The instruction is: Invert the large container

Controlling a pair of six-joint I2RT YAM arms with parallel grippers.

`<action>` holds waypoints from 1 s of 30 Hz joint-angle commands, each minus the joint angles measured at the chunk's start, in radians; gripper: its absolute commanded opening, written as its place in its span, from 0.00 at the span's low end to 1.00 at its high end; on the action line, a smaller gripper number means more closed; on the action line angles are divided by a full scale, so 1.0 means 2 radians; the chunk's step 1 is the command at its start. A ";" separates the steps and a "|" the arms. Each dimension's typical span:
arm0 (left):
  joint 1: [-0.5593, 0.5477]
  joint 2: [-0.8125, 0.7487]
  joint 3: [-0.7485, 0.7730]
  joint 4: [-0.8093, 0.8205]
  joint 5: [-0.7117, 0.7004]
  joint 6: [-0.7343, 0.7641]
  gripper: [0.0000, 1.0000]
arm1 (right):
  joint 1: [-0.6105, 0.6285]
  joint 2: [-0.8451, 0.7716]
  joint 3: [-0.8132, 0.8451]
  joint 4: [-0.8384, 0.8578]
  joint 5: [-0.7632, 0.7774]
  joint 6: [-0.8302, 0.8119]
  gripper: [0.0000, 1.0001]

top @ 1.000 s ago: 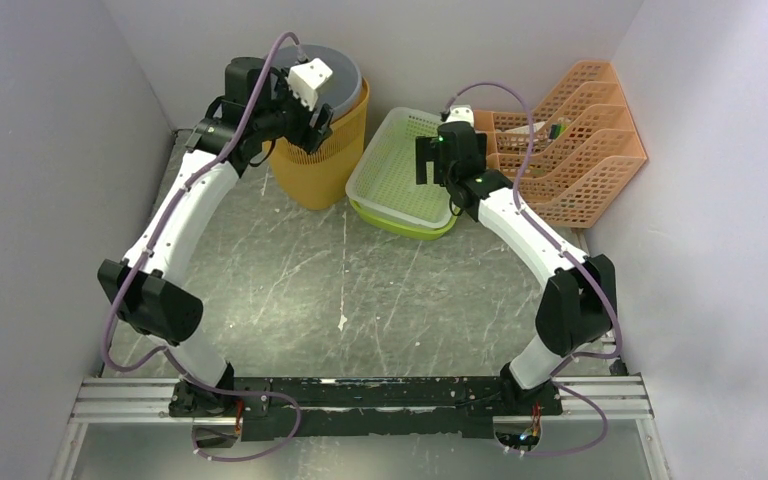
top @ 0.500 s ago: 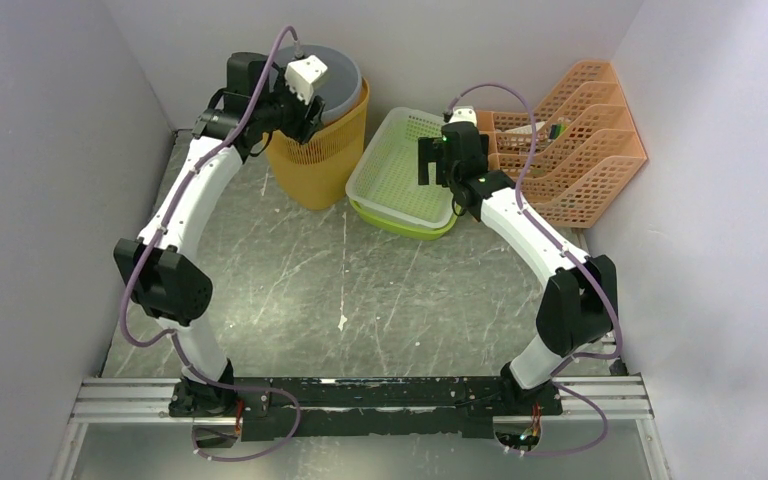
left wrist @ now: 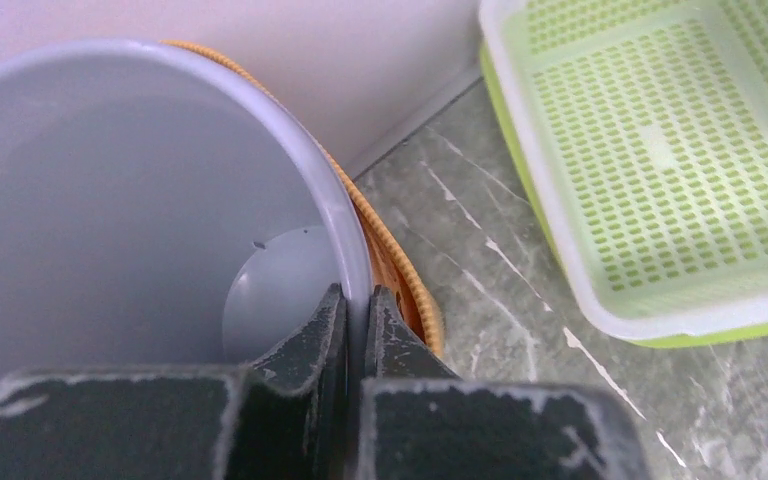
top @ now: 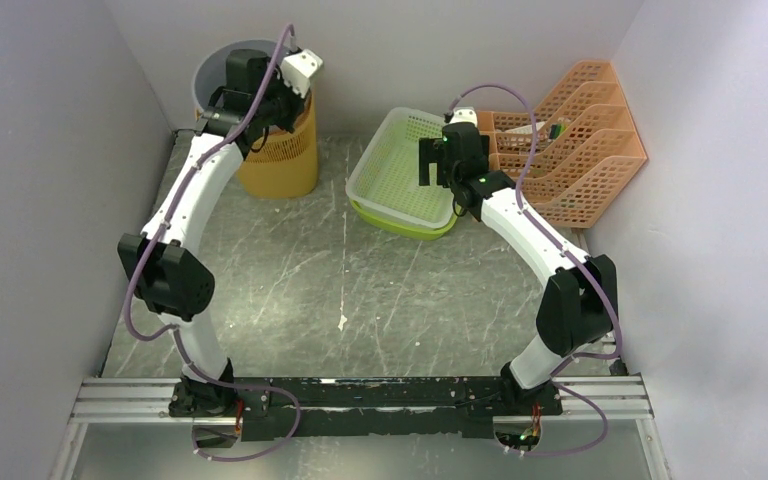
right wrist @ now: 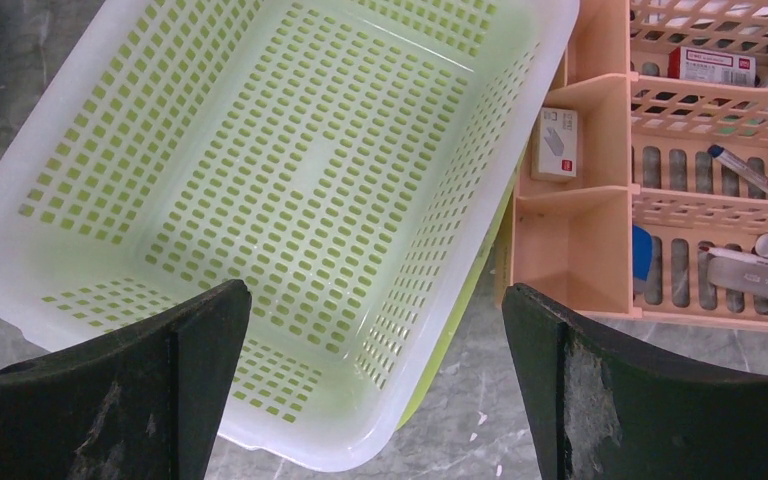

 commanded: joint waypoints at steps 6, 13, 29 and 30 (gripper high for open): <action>0.001 0.022 0.105 -0.009 -0.054 -0.034 0.07 | -0.003 0.003 -0.004 0.001 0.001 -0.006 1.00; -0.023 -0.031 0.115 0.033 -0.124 -0.036 0.07 | -0.003 0.003 -0.010 0.003 0.002 -0.006 1.00; -0.035 -0.213 -0.017 0.236 -0.198 -0.047 0.07 | -0.009 -0.017 -0.045 0.018 -0.006 0.012 0.99; -0.035 -0.223 -0.022 0.246 -0.196 -0.049 0.07 | -0.010 -0.017 -0.047 0.020 -0.008 0.013 0.99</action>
